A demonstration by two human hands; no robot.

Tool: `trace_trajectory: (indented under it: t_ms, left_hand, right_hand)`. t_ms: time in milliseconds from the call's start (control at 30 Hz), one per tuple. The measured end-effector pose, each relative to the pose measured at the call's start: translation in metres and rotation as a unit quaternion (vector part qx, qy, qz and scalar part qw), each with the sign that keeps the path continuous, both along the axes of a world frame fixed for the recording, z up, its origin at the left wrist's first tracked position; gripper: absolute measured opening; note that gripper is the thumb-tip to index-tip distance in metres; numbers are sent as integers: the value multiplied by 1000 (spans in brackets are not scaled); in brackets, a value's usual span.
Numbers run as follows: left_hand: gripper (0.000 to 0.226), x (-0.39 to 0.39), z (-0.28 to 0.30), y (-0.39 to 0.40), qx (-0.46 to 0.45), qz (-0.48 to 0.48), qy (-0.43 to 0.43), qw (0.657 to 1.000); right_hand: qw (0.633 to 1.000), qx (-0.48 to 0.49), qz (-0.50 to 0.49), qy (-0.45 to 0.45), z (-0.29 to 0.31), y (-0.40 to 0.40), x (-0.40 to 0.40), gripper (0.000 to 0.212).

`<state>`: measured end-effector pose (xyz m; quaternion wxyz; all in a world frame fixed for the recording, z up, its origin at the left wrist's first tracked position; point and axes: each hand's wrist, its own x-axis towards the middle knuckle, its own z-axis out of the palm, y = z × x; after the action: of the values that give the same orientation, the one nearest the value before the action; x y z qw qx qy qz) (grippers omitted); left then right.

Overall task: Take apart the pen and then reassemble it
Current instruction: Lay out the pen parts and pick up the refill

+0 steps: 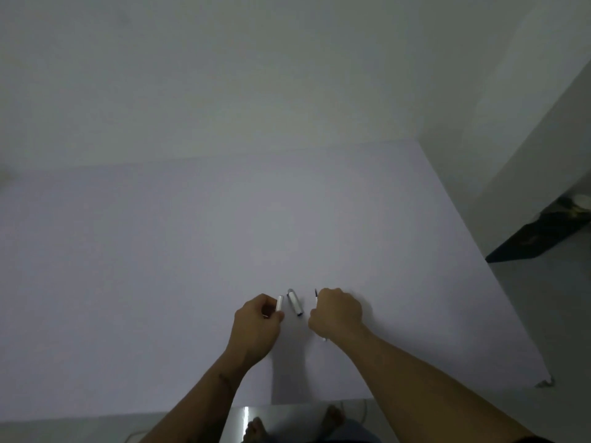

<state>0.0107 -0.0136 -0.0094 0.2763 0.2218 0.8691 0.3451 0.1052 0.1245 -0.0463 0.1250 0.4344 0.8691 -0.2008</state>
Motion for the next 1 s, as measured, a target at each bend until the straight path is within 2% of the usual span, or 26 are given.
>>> trace_trajectory:
  t_ms: [200,333,400,567,667,767,867,1000]
  left_hand:
    - [2,-4,6,-6,3,11,-3,1000]
    - [2,-6,6,-10,1,1,-1,1000]
    - [1,-9,6,-11,4,-5,2,1000]
    - [7,-17,7,-15,6,-4,5,1000]
    - [8,-19,6,-16,3,-8,7,1000]
    - [8,-21,5,-15,1,-15,0,1000]
    - [7,-23,5,-14,3,-21,-2,1000]
    - [8,-26,9,-17,14,-23,-1,1000]
  right_hand:
    - [998,-46,-33,-4,7,-8,-3,26]
    - [998,-43,-7,-35,10,-10,2,27]
    - [999,-47,-11,-21,13,-11,3,25]
    - [988,-77,-95,98,45,-3,-12,25]
    - [956,-123,-144,226,65,1,-27,19]
    - [925,-153,-161,308,77,-4,-41,17]
    - [903,-166,-190,348,80,-13,-46,14]
    - [901,-163,-199,349,78,-20,-48,13]
